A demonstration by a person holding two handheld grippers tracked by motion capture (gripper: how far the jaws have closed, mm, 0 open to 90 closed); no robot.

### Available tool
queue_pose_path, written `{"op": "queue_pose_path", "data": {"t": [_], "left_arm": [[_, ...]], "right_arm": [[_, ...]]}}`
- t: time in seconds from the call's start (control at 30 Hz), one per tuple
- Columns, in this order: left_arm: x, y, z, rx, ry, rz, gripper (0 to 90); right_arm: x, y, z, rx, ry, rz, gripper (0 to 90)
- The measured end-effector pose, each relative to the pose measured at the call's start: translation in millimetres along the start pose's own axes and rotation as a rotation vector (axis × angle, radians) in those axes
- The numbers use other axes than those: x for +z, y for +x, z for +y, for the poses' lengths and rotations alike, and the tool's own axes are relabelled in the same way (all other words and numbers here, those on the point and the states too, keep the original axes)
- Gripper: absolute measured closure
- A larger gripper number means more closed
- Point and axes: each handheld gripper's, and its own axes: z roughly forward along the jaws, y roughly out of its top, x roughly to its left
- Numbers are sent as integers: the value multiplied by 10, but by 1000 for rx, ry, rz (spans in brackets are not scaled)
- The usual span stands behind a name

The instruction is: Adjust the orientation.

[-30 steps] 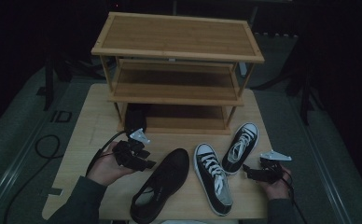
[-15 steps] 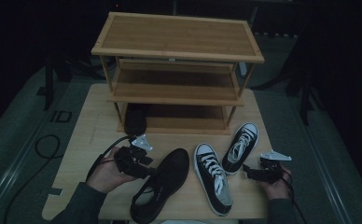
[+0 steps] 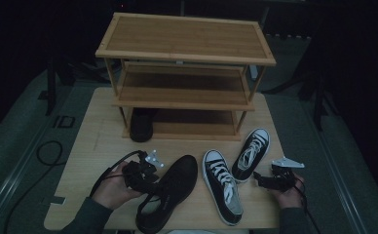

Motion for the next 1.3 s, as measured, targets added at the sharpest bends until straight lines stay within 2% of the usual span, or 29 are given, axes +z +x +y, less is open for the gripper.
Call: {"op": "queue_pose_path", "data": {"t": [0.13, 0.27, 0.4, 0.47, 0.53, 0.6, 0.77, 1.07, 1.3], "left_arm": [[93, 0, 26, -12, 44, 48, 697], [148, 12, 50, -23, 56, 63, 726], [252, 28, 88, -31, 65, 55, 773], [256, 38, 95, -36, 49, 78, 836], [252, 74, 92, -64, 32, 87, 866], [241, 130, 81, -82, 22, 95, 870], [232, 260, 47, -136, -32, 60, 875], [257, 383, 101, -163, -64, 86, 879], [273, 503, 135, -210, -102, 86, 881]], "right_arm": [[0, 0, 0, 0, 0, 0, 131], [0, 0, 0, 0, 0, 0, 131], [0, 0, 0, 0, 0, 0, 131], [0, 0, 0, 0, 0, 0, 131], [0, 0, 0, 0, 0, 0, 131], [0, 0, 0, 0, 0, 0, 131], [0, 0, 0, 0, 0, 0, 131], [0, 0, 0, 0, 0, 0, 131], [0, 0, 0, 0, 0, 0, 131]]}}
